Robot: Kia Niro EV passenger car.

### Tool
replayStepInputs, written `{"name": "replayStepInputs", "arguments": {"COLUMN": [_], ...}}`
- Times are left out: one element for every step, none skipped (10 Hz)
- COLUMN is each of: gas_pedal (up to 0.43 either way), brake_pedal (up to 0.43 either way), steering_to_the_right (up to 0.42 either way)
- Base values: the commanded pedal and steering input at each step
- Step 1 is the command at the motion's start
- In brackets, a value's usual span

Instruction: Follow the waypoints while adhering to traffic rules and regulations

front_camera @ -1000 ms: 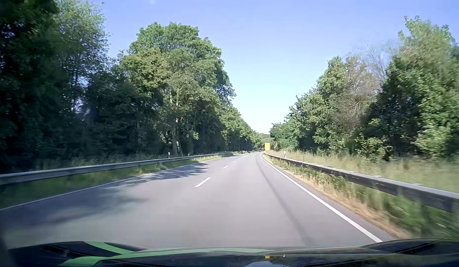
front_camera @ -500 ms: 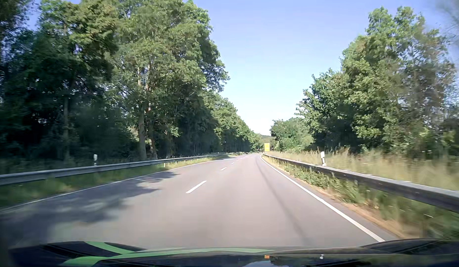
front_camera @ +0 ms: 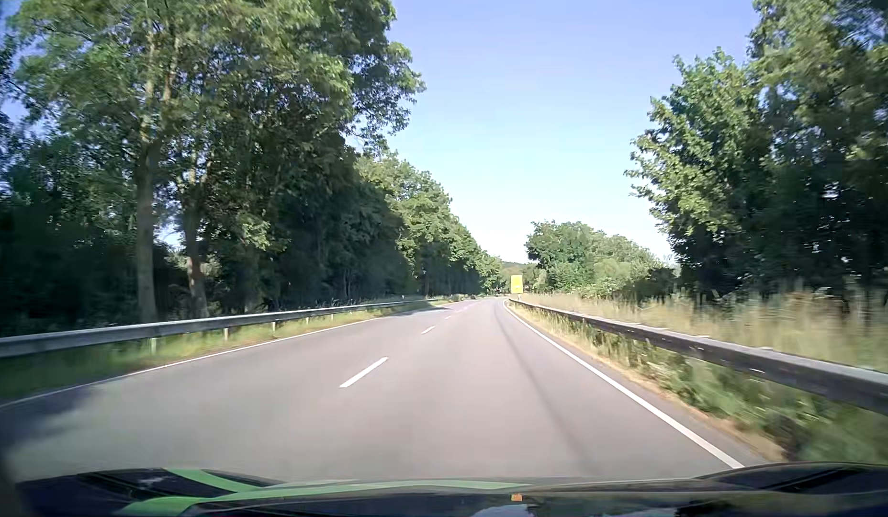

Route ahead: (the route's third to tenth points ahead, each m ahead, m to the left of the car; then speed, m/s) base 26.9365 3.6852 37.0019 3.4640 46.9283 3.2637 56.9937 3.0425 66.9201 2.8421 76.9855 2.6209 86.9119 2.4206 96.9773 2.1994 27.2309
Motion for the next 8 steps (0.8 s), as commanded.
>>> {"name": "replayStepInputs", "arguments": {"gas_pedal": [0.26,0.248,0.248,0.248,0.26,0.268,0.28,0.287], "brake_pedal": [0.0,0.0,0.0,0.0,0.0,0.0,0.0,0.0], "steering_to_the_right": [0.002,0.002,0.002,0.002,0.001,0.0,0.0,0.0]}}
